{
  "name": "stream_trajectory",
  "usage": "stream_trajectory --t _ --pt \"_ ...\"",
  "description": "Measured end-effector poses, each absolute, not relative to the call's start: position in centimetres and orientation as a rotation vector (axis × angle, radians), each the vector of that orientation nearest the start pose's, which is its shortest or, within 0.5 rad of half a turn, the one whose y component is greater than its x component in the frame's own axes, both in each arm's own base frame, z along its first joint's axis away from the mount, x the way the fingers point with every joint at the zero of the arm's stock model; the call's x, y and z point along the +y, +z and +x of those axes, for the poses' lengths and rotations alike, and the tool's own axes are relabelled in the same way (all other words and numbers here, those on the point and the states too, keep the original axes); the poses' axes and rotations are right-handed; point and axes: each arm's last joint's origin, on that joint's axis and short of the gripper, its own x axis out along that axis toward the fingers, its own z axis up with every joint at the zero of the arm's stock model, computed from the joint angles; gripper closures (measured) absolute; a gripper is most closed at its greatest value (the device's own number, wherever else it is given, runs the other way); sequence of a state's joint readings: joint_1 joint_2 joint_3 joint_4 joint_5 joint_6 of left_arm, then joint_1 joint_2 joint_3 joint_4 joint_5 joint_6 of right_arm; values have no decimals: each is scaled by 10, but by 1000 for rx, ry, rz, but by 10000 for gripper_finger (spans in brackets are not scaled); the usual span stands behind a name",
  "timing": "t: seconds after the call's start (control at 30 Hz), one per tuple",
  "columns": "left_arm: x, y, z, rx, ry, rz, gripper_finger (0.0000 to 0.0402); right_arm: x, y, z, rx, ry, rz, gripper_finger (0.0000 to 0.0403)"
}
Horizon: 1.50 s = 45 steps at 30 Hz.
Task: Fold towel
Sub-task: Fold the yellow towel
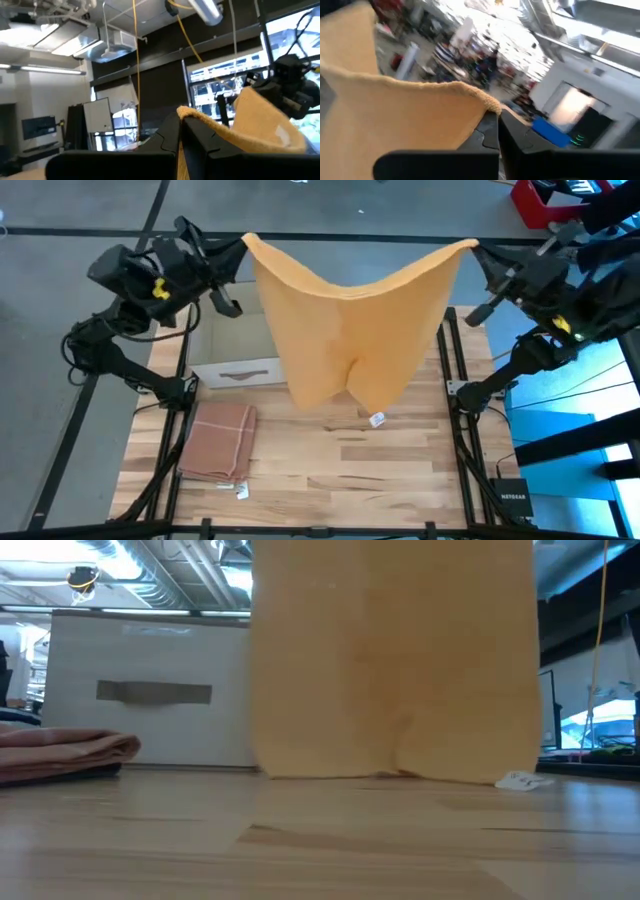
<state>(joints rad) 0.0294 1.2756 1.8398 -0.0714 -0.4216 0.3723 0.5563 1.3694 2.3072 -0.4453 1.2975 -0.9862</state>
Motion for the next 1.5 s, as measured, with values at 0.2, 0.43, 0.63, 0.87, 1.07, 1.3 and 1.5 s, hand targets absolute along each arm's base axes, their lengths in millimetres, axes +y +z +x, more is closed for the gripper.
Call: stream_trajectory --t 0.2,0.43,0.63,0.87,1.07,1.3,1.5 --pt "12 594 190 -441 512 265 396 50 637 114 62 -743 -501 402" --pt "3 586 195 -361 440 219 396 53 634 104 -18 -631 -365 402" --pt "-20 570 200 -214 297 167 396 69 622 103 -27 -471 -291 402" --pt "-49 585 180 -292 120 25 396 92 621 85 -83 -216 -117 402" --pt "-65 591 168 -309 -10 -171 396 123 614 79 -49 -135 -101 402" --pt "-94 579 171 -196 -150 -254 396 167 603 69 -10 -117 -142 402" --pt "-136 567 187 -154 -261 -213 396 212 589 62 -8 -33 -147 402"
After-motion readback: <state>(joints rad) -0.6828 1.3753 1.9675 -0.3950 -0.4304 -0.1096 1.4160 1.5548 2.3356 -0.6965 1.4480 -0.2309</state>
